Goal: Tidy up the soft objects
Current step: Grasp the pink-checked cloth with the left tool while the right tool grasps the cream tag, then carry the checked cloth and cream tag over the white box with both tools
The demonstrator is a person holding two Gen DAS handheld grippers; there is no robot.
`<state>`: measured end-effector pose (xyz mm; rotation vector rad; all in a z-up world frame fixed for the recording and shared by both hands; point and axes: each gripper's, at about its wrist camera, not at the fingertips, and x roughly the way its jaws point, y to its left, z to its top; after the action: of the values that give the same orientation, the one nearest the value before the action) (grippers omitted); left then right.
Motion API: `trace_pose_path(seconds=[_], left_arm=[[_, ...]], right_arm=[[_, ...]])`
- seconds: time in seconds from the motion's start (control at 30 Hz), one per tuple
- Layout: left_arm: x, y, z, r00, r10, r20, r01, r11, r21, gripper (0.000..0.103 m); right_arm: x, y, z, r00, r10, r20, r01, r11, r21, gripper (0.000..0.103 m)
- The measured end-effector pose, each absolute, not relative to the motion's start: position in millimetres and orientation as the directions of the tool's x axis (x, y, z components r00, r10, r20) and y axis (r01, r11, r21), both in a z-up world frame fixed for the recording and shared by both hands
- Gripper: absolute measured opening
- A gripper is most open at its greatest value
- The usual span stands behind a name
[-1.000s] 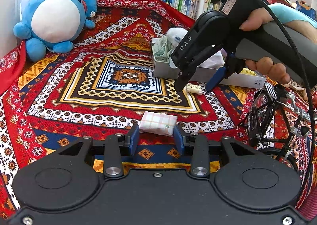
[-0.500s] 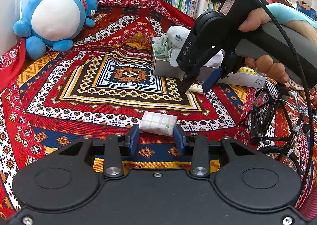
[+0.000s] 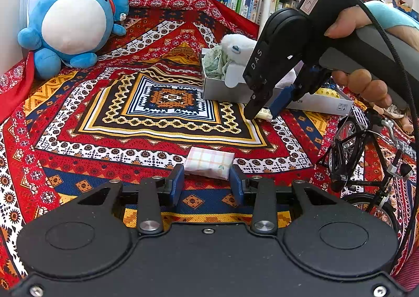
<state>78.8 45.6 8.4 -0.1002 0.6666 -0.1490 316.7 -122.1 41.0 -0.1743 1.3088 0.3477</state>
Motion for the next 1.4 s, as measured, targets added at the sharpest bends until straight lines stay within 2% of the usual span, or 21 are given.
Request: trace_pose_path(seconds=[0.53, 0.93, 1.4], left_arm=[[78, 47, 14, 0.782, -0.174, -0.598, 0.109, 0.984, -0.143, 0.036], [76, 46, 37, 0.806, -0.183, -0.563, 0.120, 0.982, -0.148, 0.036], [83, 32, 66, 0.828, -0.189, -0.528, 0.149, 0.982, -0.118, 0.036]], right_arm=[[299, -136, 76, 0.277, 0.245, -0.929, -0.377, 0.917, 0.129, 0.036], [272, -173, 117, 0.371, 0.340, -0.864, -0.383, 0.904, 0.191, 0.037], [255, -217, 130, 0.423, 0.379, -0.823, -0.353, 0.906, 0.235, 0.037]])
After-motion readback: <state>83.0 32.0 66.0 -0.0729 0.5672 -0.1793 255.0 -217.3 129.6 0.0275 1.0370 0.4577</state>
